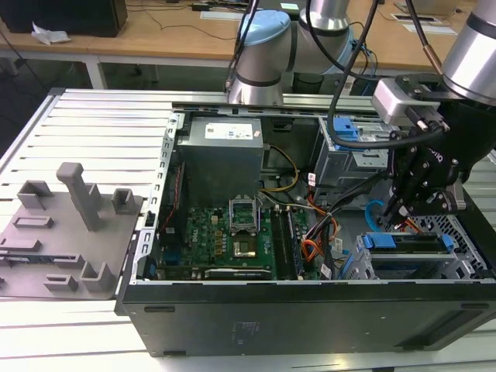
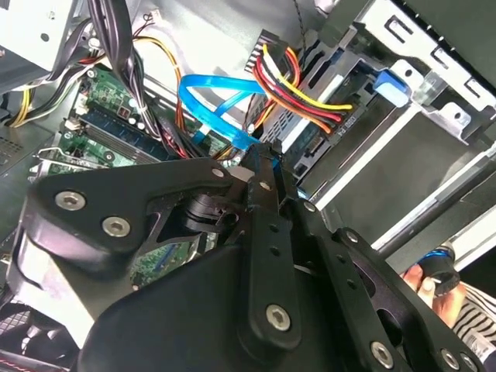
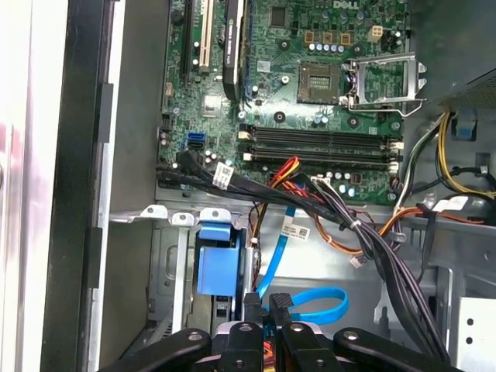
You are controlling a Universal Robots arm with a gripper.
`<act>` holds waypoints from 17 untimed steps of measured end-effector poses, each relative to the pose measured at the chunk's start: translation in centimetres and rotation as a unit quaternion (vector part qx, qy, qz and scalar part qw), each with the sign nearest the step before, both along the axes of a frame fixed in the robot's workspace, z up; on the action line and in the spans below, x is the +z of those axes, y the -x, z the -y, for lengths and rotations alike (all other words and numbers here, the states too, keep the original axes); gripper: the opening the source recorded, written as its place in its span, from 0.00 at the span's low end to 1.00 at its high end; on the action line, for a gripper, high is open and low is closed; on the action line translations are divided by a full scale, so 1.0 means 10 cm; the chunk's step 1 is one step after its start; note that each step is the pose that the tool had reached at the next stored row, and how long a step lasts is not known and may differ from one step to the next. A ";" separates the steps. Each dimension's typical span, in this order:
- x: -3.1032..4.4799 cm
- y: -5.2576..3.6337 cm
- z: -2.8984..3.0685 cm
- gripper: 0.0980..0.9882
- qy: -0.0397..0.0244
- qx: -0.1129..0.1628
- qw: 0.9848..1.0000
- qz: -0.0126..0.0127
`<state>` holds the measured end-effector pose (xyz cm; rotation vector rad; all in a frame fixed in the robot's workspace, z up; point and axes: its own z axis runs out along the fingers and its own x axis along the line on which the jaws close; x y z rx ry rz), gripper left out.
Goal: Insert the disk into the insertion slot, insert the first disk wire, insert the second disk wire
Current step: 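Insert the second disk wire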
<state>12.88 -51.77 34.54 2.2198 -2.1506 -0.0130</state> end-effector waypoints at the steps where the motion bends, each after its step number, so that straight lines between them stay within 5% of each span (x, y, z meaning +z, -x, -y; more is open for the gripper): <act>1: -0.003 -0.016 0.002 0.07 0.000 0.000 1.000 0.000; 17: -0.017 -0.083 0.166 0.07 0.000 0.000 1.000 0.000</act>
